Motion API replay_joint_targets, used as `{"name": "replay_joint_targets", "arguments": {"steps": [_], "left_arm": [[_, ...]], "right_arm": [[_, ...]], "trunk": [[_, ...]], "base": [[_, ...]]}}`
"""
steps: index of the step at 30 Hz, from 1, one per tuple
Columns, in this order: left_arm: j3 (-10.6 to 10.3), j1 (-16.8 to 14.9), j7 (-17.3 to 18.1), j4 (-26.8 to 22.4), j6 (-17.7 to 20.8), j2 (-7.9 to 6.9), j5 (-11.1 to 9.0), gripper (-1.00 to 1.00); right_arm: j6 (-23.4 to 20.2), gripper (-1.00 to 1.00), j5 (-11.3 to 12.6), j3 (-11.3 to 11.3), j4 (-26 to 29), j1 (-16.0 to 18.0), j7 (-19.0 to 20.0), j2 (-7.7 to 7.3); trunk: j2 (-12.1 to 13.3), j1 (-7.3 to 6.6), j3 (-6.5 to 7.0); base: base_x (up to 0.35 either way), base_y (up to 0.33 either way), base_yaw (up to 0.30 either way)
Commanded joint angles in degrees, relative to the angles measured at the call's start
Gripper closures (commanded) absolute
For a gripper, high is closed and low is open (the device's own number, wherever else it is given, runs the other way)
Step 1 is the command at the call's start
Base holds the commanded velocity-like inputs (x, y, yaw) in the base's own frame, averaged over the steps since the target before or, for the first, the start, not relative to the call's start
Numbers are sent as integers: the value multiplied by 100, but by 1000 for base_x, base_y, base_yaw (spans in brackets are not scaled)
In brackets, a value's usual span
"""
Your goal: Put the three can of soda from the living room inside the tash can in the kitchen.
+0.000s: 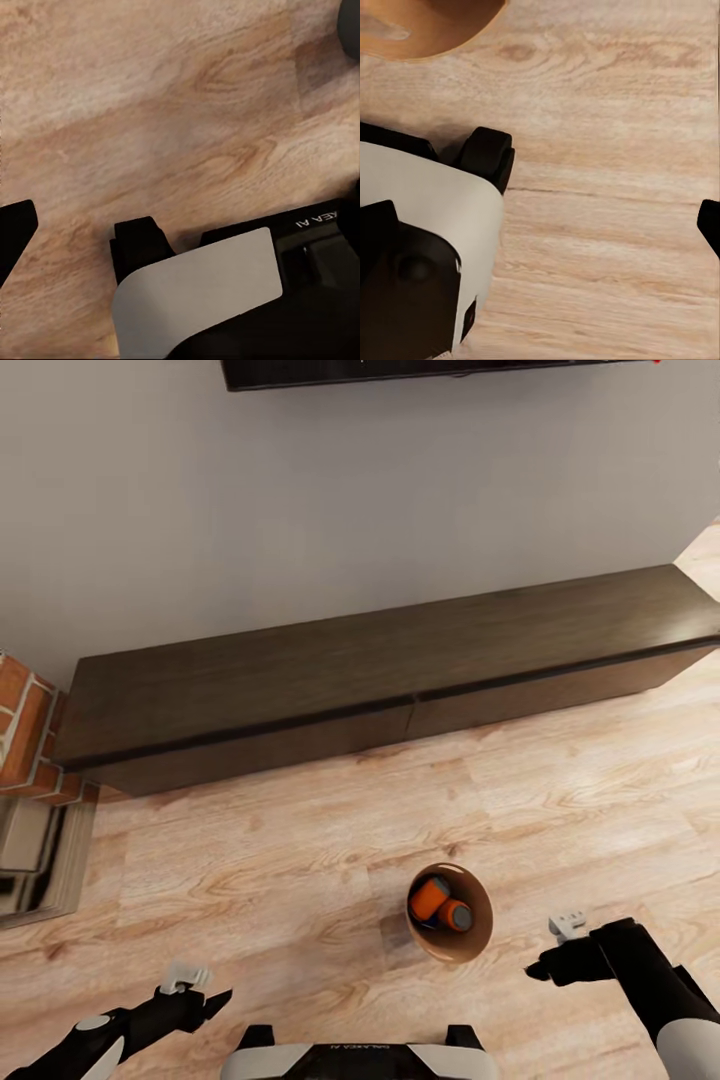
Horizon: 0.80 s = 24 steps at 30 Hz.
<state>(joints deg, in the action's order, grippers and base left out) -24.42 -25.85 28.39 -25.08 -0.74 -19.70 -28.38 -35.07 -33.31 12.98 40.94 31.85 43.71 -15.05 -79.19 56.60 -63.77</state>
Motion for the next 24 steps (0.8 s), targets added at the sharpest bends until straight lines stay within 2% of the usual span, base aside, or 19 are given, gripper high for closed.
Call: {"name": "replay_joint_targets", "arguments": {"steps": [1,3,4,9,12,18,21,23,24], "left_arm": [[-1,-8,0,90,-12,14,-1,-100],[-1,-10,-2,132,-16,18,-1,-100],[-1,-15,-6,214,-25,25,-1,-100],[-1,-18,-17,460,-35,33,-1,-100],[7,-17,-135,757,-22,38,-1,-100],[25,-16,-449,1249,-23,63,-6,-100],[29,-16,-541,1367,-27,67,-7,-100],[31,-16,-759,1519,-30,70,-9,-100],[31,-16,-759,1519,-30,70,-9,-100]], "right_arm": [[151,-100,-2,189,4,-70,-4,4],[205,-100,-3,261,5,-106,-6,6],[283,-100,-5,367,7,-194,-13,4],[484,-100,-9,508,9,-446,-37,-7],[745,-100,-20,626,10,-630,-94,-9],[1044,-100,-8,850,9,-935,-570,7],[1210,-100,-1,893,5,-1036,-690,15],[1481,-100,10,1053,-7,-1213,-769,31],[1481,-100,10,1053,-7,-1213,-769,31]], "trunk": [[42,-23,19],[122,-66,55],[162,-88,73],[362,-198,162],[483,-264,216],[723,-396,324],[844,-462,378],[924,-506,418],[964,-528,439]], "base": [[0,0,0],[0,0,0],[0,0,0],[0,0,0],[0,0,0],[0,0,0],[0,0,0],[0,0,0],[0,0,0]]}}
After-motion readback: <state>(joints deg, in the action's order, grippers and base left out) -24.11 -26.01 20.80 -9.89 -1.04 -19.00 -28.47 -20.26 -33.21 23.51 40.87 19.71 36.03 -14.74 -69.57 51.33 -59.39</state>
